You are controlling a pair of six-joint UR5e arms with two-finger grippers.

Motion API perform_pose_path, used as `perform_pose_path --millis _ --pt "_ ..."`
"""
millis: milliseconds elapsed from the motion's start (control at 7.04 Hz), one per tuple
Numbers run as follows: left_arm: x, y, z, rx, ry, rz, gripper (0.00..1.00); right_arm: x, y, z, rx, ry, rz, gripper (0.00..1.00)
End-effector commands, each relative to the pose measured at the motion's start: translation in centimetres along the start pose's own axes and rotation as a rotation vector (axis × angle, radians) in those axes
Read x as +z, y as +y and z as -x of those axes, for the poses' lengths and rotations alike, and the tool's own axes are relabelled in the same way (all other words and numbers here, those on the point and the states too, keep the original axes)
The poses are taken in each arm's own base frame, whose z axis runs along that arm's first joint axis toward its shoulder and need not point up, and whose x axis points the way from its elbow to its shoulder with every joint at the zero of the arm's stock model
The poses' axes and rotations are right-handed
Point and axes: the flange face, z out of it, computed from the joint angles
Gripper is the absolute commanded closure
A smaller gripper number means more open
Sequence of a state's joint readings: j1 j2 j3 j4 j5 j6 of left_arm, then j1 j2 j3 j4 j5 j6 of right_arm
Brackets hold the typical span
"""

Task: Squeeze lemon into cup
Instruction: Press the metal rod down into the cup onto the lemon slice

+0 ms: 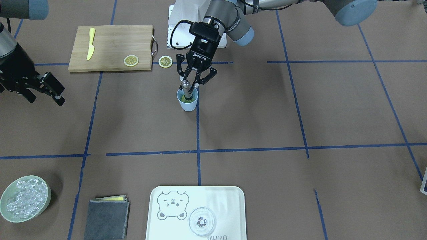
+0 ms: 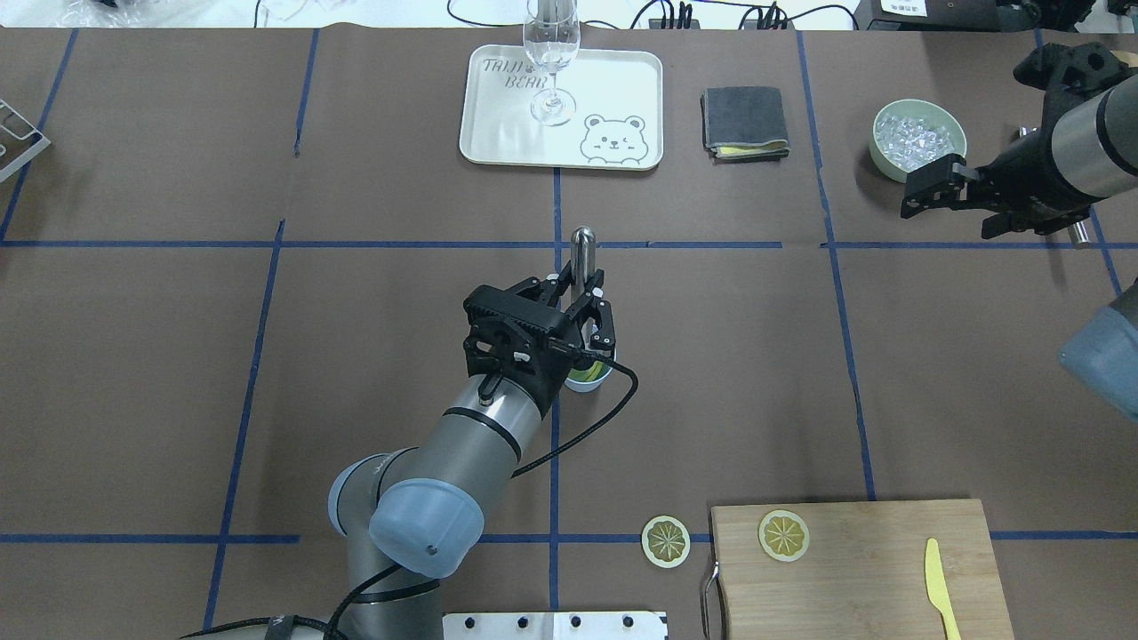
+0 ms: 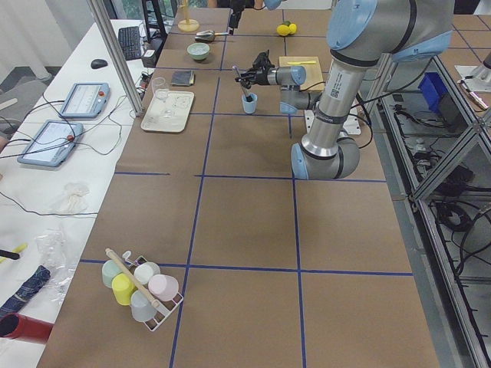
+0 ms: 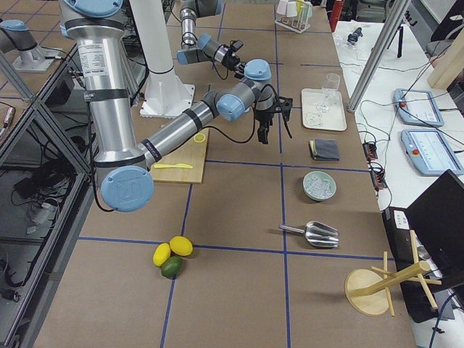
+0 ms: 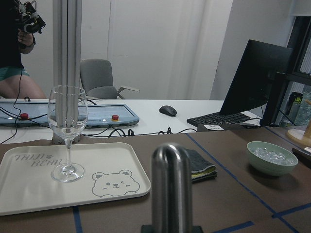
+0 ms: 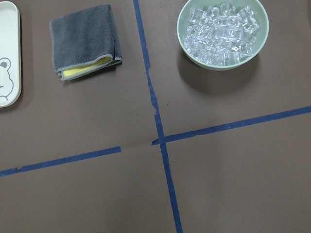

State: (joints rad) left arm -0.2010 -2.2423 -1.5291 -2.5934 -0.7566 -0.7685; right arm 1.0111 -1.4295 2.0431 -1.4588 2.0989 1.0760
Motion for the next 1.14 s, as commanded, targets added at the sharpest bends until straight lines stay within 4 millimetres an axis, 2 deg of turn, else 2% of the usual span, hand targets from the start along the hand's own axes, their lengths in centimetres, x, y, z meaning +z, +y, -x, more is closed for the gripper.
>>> perform_pose_path --millis 0,711,853,995 --pt "0.5 0.9 -0.1 0.012 -0.005 0.011 1.0 0.0 0.0 0.0 0.0 -0.002 0.001 0.0" --pt "0.7 1.1 -0.3 0.016 -0.005 0.016 1.0 -0.1 0.0 0.2 -0.001 -0.003 0.0 0.0" --pt "0.0 -0.3 -0.7 -0.005 0.01 0.002 1.0 -0.1 0.0 0.2 -0.001 -0.003 0.0 0.0" --pt "-1.9 -3.9 -1.2 0.035 0.048 -0.039 1.0 -0.2 0.0 0.3 -0.003 -0.006 -0.002 0.0"
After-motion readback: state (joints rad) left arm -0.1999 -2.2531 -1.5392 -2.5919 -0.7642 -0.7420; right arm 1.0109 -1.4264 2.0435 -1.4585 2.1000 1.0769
